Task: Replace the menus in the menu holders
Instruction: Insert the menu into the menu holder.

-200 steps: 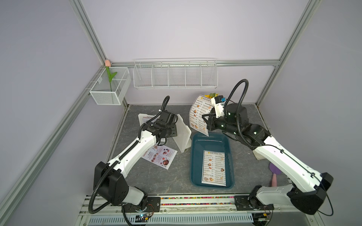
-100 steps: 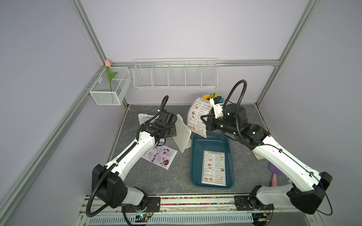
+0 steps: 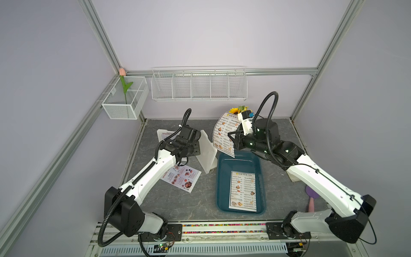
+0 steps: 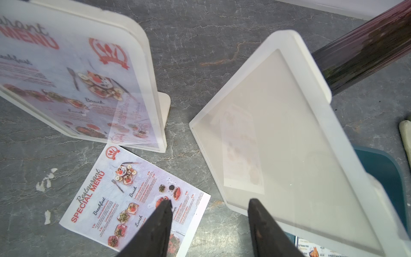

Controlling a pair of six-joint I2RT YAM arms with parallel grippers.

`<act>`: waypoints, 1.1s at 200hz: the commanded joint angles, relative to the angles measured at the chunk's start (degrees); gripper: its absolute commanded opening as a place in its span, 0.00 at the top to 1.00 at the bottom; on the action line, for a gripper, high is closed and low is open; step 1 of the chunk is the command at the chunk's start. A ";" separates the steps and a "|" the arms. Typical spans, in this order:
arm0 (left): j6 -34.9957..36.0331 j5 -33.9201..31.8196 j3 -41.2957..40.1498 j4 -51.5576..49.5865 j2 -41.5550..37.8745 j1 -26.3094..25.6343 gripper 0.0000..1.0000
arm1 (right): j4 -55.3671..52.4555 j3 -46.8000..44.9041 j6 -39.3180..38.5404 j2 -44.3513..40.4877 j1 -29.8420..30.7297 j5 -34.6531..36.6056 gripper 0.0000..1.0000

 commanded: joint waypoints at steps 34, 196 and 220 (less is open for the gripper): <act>0.26 -0.82 -0.52 -0.78 -0.62 -0.15 0.43 | 0.28 -0.95 0.32 0.95 -0.67 -0.38 0.93; 9.71 3.65 0.46 -1.21 -3.46 -0.31 0.44 | 1.62 2.89 -4.14 8.46 -1.55 -1.91 0.93; 9.97 3.04 0.87 -1.28 -3.55 -0.35 0.44 | 1.50 3.33 -5.56 8.42 -2.17 -1.41 0.93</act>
